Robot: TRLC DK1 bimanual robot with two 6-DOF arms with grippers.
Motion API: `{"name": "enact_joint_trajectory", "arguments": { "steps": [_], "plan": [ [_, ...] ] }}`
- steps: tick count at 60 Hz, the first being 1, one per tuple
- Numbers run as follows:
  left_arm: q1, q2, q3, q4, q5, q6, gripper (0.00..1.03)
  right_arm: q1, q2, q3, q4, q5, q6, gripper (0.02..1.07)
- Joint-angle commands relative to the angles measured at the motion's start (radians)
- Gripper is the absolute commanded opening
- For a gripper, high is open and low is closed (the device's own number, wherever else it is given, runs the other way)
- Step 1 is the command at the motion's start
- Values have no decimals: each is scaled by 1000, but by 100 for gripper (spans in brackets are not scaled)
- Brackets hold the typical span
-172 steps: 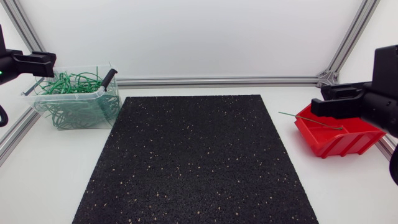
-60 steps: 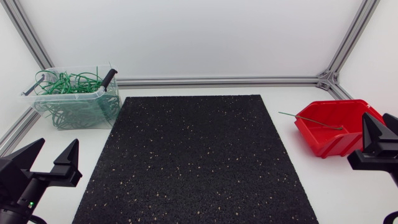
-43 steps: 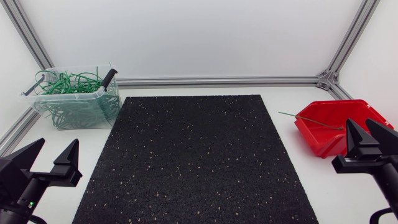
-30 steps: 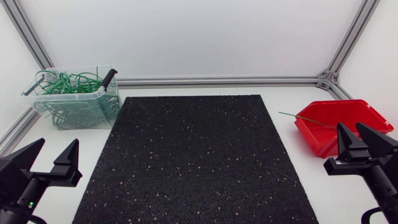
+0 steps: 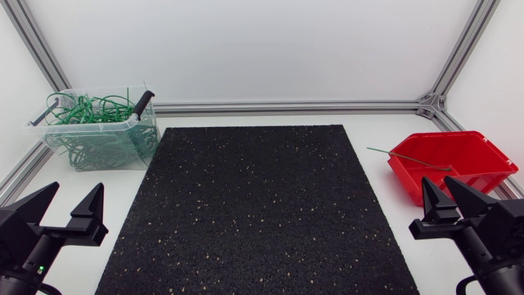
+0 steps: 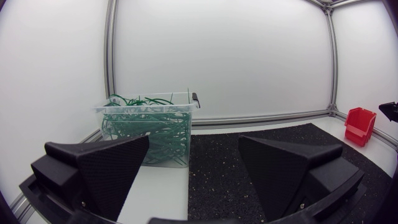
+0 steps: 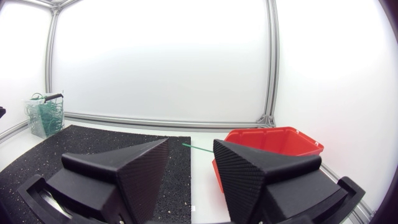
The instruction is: Take a green cable tie from the red box, thread the tail through the head to close it, then place it in the transparent bin on the left.
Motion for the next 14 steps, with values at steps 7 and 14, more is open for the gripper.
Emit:
{"name": "enact_joint_trajectory", "arguments": {
  "steps": [7, 14],
  "plan": [
    [-5, -6, -42, -9, -1, -22, 100, -14, -6, -24, 20, -10, 23, 74],
    [-5, -6, -42, -9, -1, -22, 100, -14, -6, -24, 20, -10, 23, 98]
  ]
}}
